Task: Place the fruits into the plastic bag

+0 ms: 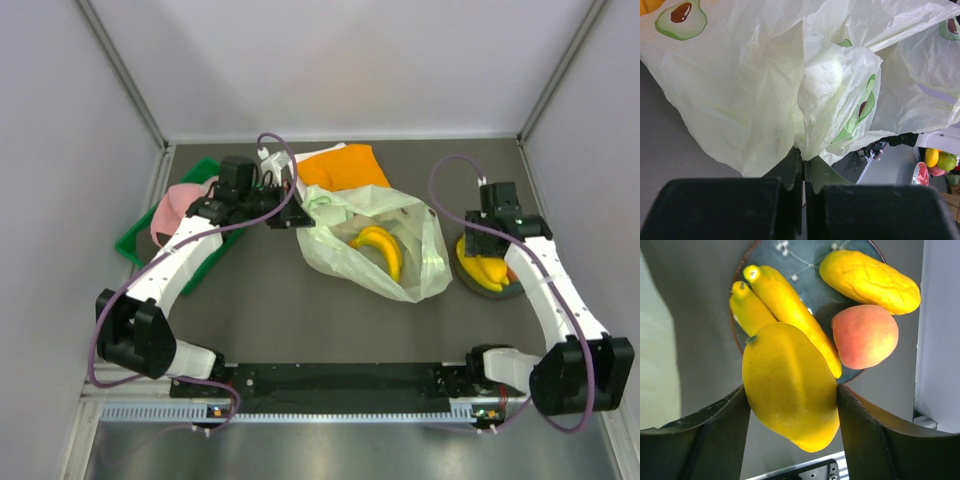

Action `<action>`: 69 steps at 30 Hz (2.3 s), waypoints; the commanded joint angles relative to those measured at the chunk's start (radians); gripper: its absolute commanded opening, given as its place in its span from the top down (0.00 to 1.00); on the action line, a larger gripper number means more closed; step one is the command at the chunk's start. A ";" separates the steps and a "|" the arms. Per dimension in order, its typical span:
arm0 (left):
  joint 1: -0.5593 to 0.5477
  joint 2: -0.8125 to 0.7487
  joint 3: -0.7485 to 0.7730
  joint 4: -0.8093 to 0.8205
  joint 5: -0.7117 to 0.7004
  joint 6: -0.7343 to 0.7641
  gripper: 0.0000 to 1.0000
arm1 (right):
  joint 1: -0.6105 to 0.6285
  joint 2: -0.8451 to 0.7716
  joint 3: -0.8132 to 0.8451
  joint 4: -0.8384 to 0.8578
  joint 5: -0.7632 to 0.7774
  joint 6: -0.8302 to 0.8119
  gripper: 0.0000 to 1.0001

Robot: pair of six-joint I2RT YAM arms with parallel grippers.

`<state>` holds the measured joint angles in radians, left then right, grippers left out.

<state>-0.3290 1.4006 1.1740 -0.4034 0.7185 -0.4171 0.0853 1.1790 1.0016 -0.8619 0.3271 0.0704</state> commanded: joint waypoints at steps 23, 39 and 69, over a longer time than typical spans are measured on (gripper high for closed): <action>0.004 -0.014 0.000 0.034 0.015 0.011 1.00 | 0.037 -0.369 0.315 0.132 -0.704 0.321 0.71; 0.005 -0.011 0.001 0.032 0.013 0.014 1.00 | 0.672 -0.085 0.517 0.106 -0.188 0.210 0.71; 0.005 0.005 0.006 0.015 -0.011 0.026 1.00 | 0.781 0.255 0.399 -0.154 0.233 0.305 0.69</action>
<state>-0.3290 1.4036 1.1740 -0.4053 0.7132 -0.4118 0.8555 1.3914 1.3933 -1.0355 0.4404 0.3435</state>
